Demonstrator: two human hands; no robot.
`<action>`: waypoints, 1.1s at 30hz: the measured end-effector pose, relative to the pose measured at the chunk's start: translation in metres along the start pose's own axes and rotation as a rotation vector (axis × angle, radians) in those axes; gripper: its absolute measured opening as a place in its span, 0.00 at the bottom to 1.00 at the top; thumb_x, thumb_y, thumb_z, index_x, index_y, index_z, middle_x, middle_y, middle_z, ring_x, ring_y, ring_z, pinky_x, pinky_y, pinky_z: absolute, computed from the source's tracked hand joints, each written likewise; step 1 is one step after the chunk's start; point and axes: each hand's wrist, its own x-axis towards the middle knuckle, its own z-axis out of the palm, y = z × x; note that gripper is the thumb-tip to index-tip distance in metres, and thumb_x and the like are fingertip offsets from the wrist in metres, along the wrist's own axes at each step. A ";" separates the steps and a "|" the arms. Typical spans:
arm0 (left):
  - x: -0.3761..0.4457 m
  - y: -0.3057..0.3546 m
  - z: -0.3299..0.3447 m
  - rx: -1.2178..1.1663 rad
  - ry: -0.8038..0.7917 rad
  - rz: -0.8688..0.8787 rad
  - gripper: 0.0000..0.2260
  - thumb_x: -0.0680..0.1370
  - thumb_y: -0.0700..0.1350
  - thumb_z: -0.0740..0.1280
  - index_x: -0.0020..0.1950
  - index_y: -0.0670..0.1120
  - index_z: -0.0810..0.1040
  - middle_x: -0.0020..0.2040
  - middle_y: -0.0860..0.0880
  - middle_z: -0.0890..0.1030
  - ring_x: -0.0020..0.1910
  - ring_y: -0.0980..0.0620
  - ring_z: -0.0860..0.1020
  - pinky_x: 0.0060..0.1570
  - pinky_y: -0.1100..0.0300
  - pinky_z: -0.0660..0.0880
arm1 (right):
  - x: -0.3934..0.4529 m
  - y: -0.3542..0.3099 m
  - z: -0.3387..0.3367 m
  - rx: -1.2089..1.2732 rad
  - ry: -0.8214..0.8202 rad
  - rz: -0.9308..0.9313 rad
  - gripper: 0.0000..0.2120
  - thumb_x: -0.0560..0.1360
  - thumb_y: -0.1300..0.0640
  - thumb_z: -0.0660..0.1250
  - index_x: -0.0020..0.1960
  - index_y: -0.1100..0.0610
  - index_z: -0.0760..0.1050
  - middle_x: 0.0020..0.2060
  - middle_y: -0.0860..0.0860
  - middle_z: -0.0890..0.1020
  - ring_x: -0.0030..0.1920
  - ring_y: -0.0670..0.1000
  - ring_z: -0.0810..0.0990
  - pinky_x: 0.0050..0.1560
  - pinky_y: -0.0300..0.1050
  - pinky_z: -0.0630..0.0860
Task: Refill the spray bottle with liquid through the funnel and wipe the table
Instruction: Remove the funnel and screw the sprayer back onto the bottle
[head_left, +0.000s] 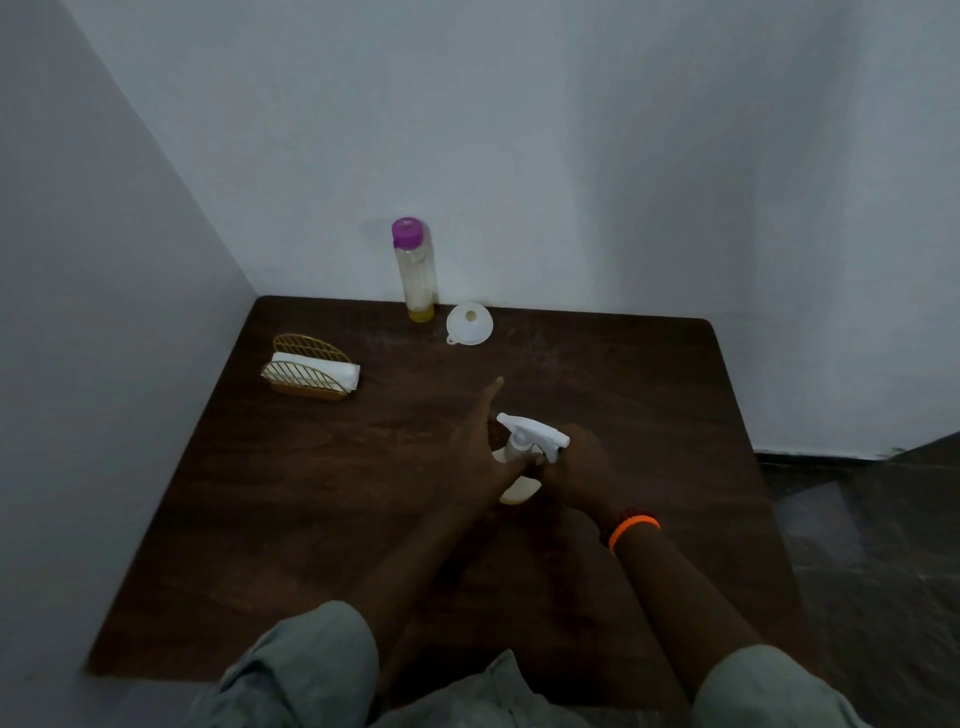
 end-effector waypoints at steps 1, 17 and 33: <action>-0.001 0.007 -0.002 0.061 0.127 -0.086 0.37 0.68 0.60 0.78 0.74 0.50 0.72 0.60 0.49 0.84 0.60 0.58 0.81 0.57 0.74 0.74 | -0.001 -0.001 0.000 -0.005 0.008 -0.027 0.10 0.72 0.63 0.74 0.53 0.63 0.83 0.42 0.58 0.85 0.43 0.54 0.84 0.36 0.29 0.72; 0.017 -0.027 0.001 -0.328 -0.286 0.279 0.41 0.72 0.51 0.77 0.80 0.51 0.60 0.70 0.45 0.77 0.67 0.52 0.77 0.67 0.52 0.75 | 0.002 0.003 0.000 -0.009 0.036 -0.077 0.17 0.73 0.59 0.75 0.59 0.66 0.81 0.42 0.60 0.83 0.40 0.55 0.79 0.42 0.46 0.73; 0.039 -0.039 -0.002 -0.270 -0.383 0.368 0.43 0.69 0.56 0.79 0.79 0.54 0.62 0.51 0.52 0.86 0.54 0.58 0.83 0.62 0.56 0.77 | 0.000 0.001 0.000 0.020 0.026 -0.048 0.17 0.72 0.59 0.76 0.60 0.59 0.82 0.42 0.57 0.85 0.39 0.51 0.80 0.43 0.47 0.77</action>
